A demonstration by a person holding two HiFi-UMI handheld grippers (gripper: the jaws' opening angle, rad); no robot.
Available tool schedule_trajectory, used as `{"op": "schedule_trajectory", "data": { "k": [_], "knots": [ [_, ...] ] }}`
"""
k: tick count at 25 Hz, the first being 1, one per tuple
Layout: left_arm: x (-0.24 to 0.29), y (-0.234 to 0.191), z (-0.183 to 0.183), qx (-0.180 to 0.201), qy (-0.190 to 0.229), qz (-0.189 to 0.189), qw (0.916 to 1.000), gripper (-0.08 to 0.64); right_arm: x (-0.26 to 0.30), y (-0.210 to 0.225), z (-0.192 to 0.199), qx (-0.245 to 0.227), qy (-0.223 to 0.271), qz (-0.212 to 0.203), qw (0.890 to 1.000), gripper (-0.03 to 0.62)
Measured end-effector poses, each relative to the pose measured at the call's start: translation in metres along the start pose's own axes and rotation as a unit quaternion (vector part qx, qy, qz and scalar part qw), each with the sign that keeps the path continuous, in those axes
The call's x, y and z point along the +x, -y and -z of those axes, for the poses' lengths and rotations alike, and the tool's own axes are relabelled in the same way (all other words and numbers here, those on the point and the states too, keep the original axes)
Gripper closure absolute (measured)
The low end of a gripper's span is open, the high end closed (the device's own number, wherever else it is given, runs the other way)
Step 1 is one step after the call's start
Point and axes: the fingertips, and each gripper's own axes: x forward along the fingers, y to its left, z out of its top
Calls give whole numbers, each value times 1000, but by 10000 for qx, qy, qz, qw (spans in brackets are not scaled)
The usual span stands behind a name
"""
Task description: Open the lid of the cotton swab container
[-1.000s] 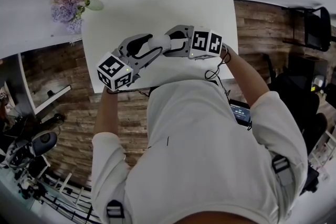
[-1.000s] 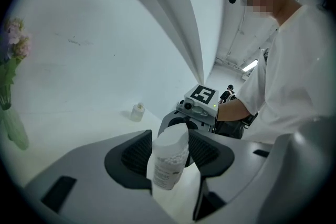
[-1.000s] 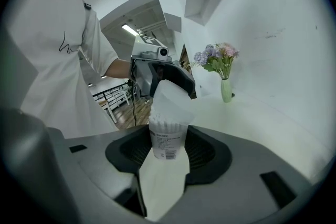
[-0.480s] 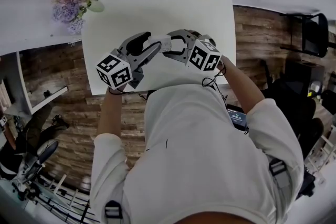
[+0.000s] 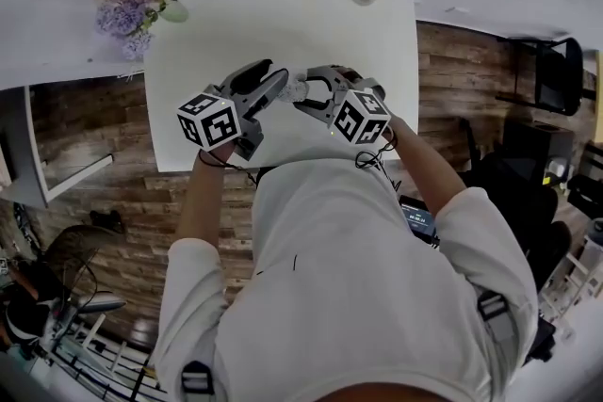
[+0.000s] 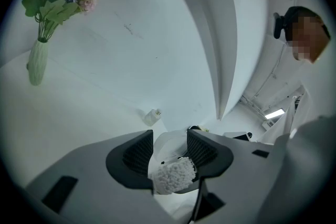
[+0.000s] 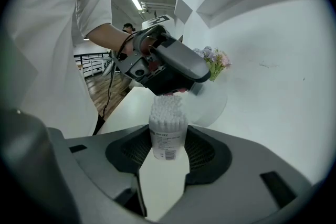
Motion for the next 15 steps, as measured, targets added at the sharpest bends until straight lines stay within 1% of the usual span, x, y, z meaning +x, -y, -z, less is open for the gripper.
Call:
{"op": "schedule_trajectory", "data": {
  "k": [3,7,11,13,15],
  "knots": [
    [5,-5,0,48,-46,-147,9999,357,2,-3,3,47,-6,-18,10000,400],
    [8,-9,2,55,-115,-150,9998,359,5,-3,5,214,25,-36,9998,400],
    [13,-13,4,-58,-132,-155,9998,360,7,-3,9,329,4,-54,9994,400],
    [14,-12,2,12,-98,-185,9998,359,7,-2,9,454,41,-50,9989,400],
    [13,-8,0,202,-72,-210,9995,359,7,-1,7,588,106,-47,9982,400]
  ]
}}
